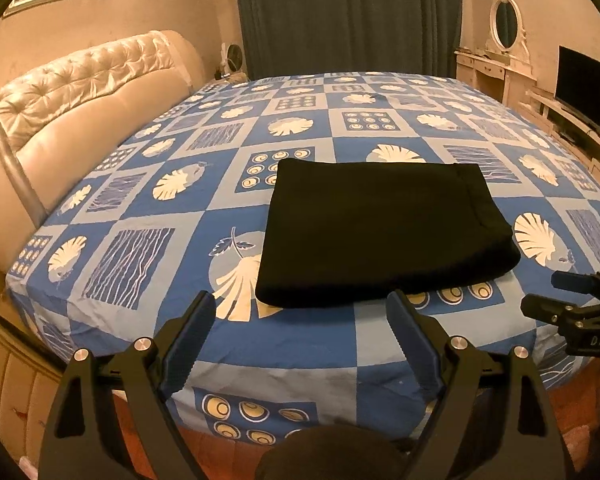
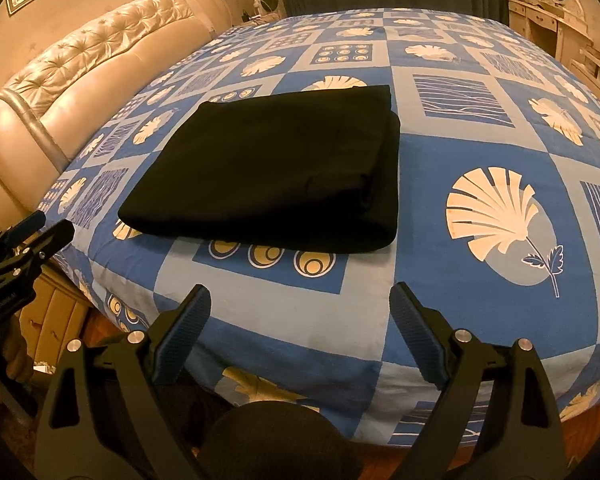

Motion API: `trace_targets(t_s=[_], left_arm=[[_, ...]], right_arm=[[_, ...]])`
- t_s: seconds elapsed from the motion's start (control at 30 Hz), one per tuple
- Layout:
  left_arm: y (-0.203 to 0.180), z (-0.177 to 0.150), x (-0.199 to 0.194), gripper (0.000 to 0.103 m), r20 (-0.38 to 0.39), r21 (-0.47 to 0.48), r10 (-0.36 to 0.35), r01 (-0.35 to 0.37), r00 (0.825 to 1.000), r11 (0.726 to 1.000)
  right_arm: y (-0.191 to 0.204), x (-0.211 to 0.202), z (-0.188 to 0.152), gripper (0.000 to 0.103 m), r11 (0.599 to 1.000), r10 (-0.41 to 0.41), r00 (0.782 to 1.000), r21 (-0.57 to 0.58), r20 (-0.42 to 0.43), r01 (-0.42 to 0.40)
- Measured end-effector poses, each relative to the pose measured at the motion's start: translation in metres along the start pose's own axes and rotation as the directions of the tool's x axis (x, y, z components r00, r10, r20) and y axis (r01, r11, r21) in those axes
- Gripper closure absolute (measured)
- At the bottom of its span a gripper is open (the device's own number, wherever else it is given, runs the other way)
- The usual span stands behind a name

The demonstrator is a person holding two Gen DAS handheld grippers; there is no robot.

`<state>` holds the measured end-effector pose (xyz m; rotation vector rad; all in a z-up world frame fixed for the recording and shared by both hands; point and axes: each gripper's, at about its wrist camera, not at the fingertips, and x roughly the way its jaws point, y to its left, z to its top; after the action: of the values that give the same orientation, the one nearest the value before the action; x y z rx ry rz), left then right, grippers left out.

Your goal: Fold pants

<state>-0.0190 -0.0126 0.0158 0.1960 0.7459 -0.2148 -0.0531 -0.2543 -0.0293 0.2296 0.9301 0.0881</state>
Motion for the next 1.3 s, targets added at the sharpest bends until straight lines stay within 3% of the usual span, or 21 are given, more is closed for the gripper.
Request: trace_targets(t_s=[1.3], left_arm=[[0.008, -0.004, 0.006, 0.017, -0.066, -0.073, -0.022, 0.018, 0.998, 0.997]], right_arm=[[0.003, -0.015, 0.007, 0.012, 1.0, -0.015, 0.998, -0.01, 0.061, 0.015]])
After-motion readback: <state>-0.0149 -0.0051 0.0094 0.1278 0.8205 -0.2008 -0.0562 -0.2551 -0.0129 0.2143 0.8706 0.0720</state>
